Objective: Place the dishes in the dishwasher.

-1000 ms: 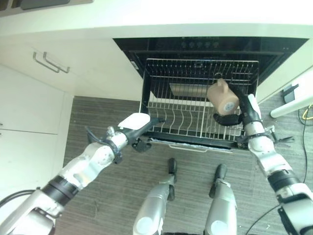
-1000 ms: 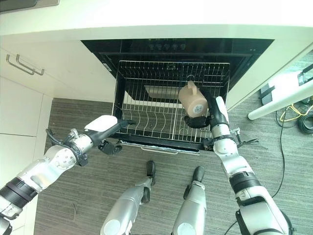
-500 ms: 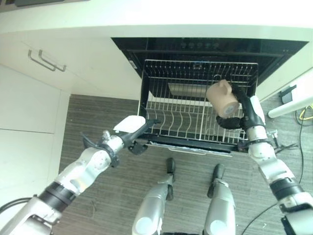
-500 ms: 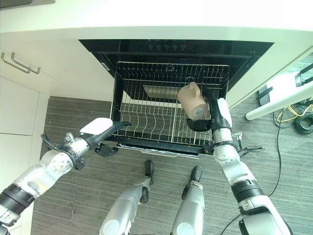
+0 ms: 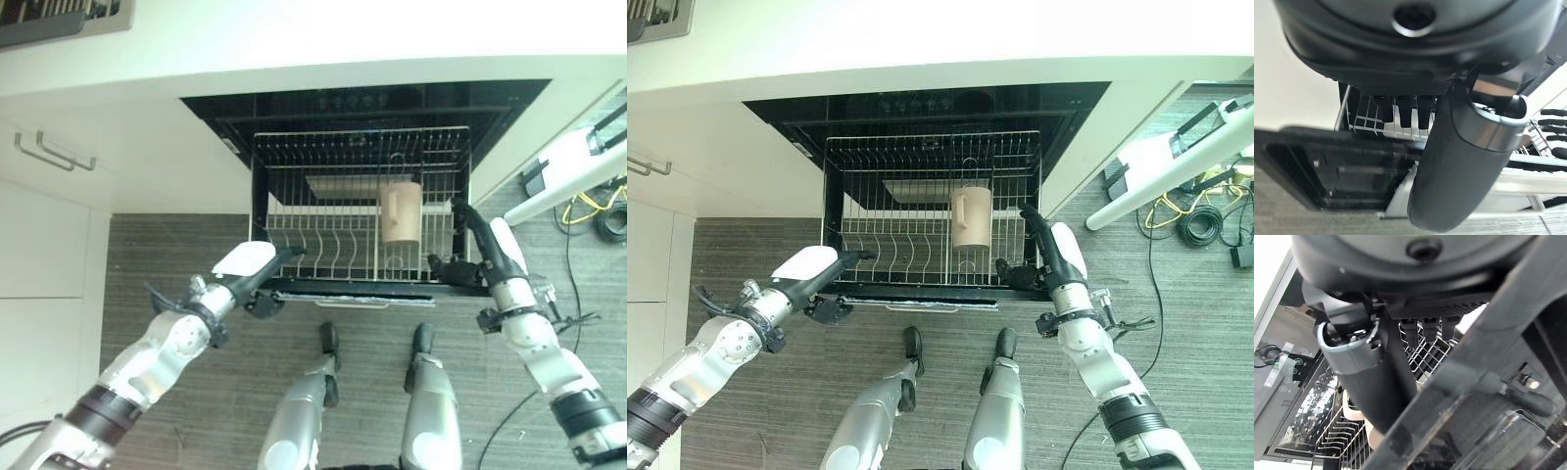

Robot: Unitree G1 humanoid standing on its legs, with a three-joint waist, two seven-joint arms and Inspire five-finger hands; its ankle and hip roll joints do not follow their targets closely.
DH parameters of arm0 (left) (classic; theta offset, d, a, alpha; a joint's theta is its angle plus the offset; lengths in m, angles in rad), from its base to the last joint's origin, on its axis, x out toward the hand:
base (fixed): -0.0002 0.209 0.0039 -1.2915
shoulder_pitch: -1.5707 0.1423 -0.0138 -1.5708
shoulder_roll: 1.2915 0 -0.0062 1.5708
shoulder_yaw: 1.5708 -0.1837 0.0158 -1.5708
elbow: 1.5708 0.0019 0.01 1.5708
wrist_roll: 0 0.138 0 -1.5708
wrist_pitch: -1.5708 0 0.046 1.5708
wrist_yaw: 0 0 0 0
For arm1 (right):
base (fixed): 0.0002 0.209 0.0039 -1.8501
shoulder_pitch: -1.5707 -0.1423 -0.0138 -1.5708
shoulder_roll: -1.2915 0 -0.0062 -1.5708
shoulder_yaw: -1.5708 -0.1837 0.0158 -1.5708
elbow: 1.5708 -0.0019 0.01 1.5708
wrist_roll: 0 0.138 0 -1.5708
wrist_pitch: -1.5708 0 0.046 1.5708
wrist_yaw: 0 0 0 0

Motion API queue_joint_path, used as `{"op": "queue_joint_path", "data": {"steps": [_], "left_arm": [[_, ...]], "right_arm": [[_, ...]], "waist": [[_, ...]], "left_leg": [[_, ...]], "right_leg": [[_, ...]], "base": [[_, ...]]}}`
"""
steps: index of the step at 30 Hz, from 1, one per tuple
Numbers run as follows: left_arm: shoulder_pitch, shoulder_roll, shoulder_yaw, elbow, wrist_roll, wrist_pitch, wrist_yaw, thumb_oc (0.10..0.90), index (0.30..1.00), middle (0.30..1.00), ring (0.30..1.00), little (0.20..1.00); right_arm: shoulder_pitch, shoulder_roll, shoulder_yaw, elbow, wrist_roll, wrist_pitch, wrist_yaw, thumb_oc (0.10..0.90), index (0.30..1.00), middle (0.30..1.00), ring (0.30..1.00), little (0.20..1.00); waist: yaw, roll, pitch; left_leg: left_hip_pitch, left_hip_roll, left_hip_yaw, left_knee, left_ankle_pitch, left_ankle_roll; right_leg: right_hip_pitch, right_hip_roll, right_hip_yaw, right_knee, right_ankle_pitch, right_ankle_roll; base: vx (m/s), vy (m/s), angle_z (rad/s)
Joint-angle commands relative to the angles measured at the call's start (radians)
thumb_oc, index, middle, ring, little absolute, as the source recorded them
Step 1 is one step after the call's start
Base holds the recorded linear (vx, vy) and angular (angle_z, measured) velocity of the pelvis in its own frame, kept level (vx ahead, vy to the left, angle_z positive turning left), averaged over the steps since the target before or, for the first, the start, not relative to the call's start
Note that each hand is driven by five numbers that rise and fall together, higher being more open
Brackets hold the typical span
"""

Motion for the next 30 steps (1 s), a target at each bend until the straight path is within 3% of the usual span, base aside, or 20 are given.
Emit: {"op": "queue_joint_path", "data": {"steps": [1,5,14,15,18,22,30], "left_arm": [[-0.002,-0.017,0.108,-0.074,0.02,-0.02,0.065,0.8,0.9,0.9,0.9,0.9],[0.031,-0.021,0.119,-0.062,0.02,-0.028,0.074,0.8,0.9,0.9,0.9,0.9],[0.115,-0.07,0.128,-0.036,0.021,-0.013,0.103,0.8,0.9,0.9,0.9,0.9],[0.129,-0.087,0.13,-0.028,0.018,-0.006,0.127,0.8,0.9,0.9,0.9,0.9],[0.187,-0.135,0.162,0.004,-0.008,-0.012,0.174,0.8,0.9,0.9,0.9,0.9],[0.238,-0.16,0.235,0.017,-0.035,-0.042,0.228,0.8,0.9,0.9,0.9,0.9],[0.284,-0.187,0.333,0.011,-0.073,-0.071,0.29,0.8,0.9,0.9,0.9,0.9]], "right_arm": [[0.119,-0.038,0.001,-0.065,-0.001,-0.039,0.022,0.8,0.9,0.9,0.9,0.9],[0.146,-0.035,-0.002,-0.057,0.002,-0.068,0.026,0.8,0.9,0.9,0.9,0.9],[0.201,-0.011,-0.041,-0.122,0.125,-0.202,0.0,0.8,0.9,0.9,0.9,0.9],[0.203,-0.001,-0.048,-0.139,0.149,-0.249,-0.007,0.8,0.9,0.9,0.9,0.9],[0.22,0.025,-0.077,-0.213,0.194,-0.285,0.001,0.8,0.9,0.9,0.9,0.9],[0.24,0.055,-0.124,-0.277,0.264,-0.318,-0.004,0.8,0.9,0.9,0.9,0.9],[0.254,0.09,-0.161,-0.341,0.314,-0.324,-0.018,0.8,0.9,0.9,0.9,0.9]], "waist": [[-0.022,-0.01,-0.039],[-0.027,-0.011,-0.063],[-0.022,-0.011,-0.156],[-0.019,-0.013,-0.174],[0.007,-0.017,-0.258],[0.05,-0.033,-0.314],[0.093,-0.054,-0.348]], "left_leg": [[0.031,0.148,0.079,0.189,-0.278,-0.047],[0.049,0.151,0.083,0.189,-0.283,-0.048],[0.112,0.158,0.089,0.189,-0.298,-0.044],[0.126,0.16,0.089,0.189,-0.301,-0.042],[0.178,0.172,0.085,0.189,-0.311,-0.039],[0.212,0.172,0.043,0.189,-0.318,-0.025],[0.241,0.155,-0.008,0.189,-0.331,-0.007]], "right_leg": [[0.004,-0.025,0.051,-0.006,-0.062,0.073],[0.024,-0.021,0.051,-0.006,-0.072,0.07],[0.099,-0.019,0.036,-0.006,-0.099,0.069],[0.116,-0.017,0.033,-0.006,-0.105,0.068],[0.19,-0.016,0.01,-0.006,-0.134,0.06],[0.263,0.001,-0.01,-0.006,-0.161,0.043],[0.323,0.02,-0.014,-0.006,-0.184,0.028]], "base": [[0.03,0.011,-0.09],[0.03,0.012,-0.09],[0.05,-0.014,-0.09],[0.13,-0.044,-0.08],[0.2,-0.065,-0.11],[0.14,-0.074,0.03],[0.05,0.013,0.13]]}}
